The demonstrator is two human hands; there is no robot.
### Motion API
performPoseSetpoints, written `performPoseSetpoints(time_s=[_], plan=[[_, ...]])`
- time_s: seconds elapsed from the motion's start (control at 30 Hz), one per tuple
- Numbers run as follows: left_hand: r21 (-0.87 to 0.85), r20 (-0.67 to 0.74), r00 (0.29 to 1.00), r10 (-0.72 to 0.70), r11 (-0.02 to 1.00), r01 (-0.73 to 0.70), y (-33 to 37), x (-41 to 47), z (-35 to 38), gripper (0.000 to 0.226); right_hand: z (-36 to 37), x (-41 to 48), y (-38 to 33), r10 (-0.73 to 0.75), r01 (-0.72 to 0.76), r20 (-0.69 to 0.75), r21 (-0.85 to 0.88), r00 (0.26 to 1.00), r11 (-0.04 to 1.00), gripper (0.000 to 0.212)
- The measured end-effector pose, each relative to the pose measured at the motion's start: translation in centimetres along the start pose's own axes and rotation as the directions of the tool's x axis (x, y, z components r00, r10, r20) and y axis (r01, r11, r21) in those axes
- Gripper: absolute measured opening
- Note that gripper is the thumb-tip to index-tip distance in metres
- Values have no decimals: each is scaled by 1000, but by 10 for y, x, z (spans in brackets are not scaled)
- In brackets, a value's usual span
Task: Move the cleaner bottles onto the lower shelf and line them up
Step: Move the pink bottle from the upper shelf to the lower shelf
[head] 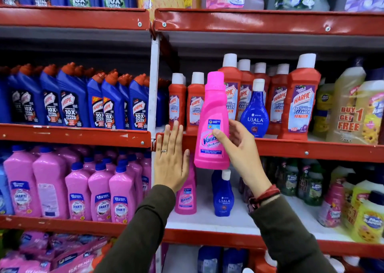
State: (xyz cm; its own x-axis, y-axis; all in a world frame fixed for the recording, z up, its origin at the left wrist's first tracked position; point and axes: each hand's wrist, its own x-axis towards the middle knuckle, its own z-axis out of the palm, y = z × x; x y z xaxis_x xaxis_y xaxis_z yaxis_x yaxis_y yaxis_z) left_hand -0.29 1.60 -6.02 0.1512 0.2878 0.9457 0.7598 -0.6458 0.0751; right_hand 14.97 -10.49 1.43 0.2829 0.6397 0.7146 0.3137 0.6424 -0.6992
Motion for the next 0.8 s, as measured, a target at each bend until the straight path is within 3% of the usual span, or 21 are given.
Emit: performPoseSetpoints(time_s=[0.2,0.47,0.8], plan=[[-35,59,998,-27,999,29,-6,-61,9,66,-5,-59,52,94,-92,41,-66,995,994,42],[7,295,948,-118,993,121,-12,-148,37,69,11,-111,125,209,-187,122,-170,970,968,44],[13,451,870,-199,976,216,-6,-216,69,71,36,-110,198,352,-340,140,-102,925,935,48]])
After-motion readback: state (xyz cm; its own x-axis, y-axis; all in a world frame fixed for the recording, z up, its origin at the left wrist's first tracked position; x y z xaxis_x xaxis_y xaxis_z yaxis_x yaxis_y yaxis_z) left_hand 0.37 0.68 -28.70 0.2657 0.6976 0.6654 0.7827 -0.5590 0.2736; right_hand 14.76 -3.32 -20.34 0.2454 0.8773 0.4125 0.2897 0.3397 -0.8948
